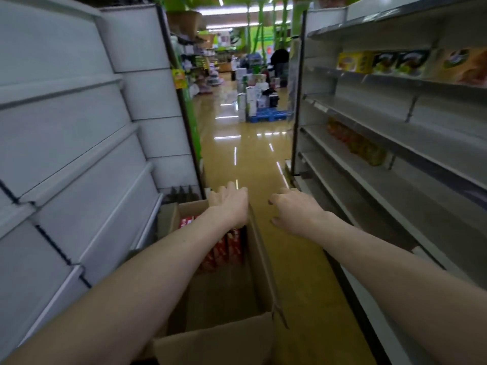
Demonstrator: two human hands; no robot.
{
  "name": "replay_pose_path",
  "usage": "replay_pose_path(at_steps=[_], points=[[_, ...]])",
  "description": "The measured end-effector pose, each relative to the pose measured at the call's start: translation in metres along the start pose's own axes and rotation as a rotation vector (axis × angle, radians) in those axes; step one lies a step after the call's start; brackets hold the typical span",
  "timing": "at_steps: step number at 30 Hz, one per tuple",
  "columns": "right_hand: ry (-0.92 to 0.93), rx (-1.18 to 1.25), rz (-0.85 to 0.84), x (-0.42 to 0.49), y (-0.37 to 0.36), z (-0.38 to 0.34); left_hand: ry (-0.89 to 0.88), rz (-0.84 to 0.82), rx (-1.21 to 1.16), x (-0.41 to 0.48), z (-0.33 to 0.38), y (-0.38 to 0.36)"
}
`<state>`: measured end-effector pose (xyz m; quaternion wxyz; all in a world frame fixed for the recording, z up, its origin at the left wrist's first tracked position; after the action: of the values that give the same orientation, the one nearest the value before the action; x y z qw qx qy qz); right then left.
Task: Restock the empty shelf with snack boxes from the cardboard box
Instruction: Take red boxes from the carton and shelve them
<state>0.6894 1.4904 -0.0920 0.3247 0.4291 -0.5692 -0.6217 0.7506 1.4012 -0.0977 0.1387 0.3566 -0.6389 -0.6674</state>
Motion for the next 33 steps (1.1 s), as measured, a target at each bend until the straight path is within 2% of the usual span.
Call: replay_pose_path(at_steps=[8,17,28,33], points=[[0.184,0.043,-0.129,0.102,-0.03,-0.026,0.173,-0.107,-0.156,0.072,-0.084,-0.034],[0.267,0.07,-0.276,0.187,-0.083,-0.027,0.273,-0.234,-0.32,0.143,-0.109,-0.1],[0.167,0.106,-0.437,0.29,-0.161,-0.032,0.217,-0.338,-0.492,0.239,-0.127,-0.17],[0.046,0.185,-0.49,0.341,-0.194,-0.027,0.159,-0.29,-0.495,0.288,-0.135,-0.186]])
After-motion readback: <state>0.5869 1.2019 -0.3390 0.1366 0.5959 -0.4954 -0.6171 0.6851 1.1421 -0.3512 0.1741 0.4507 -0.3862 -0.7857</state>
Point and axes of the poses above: each hand's wrist, its own x-axis towards the middle knuckle, its own y-axis out of the back of the hand, z = x × y, the point moved 9 cm from there along x, towards the middle knuckle, and after that the axes turned 15 degrees about -z, right-handed, at the moved point
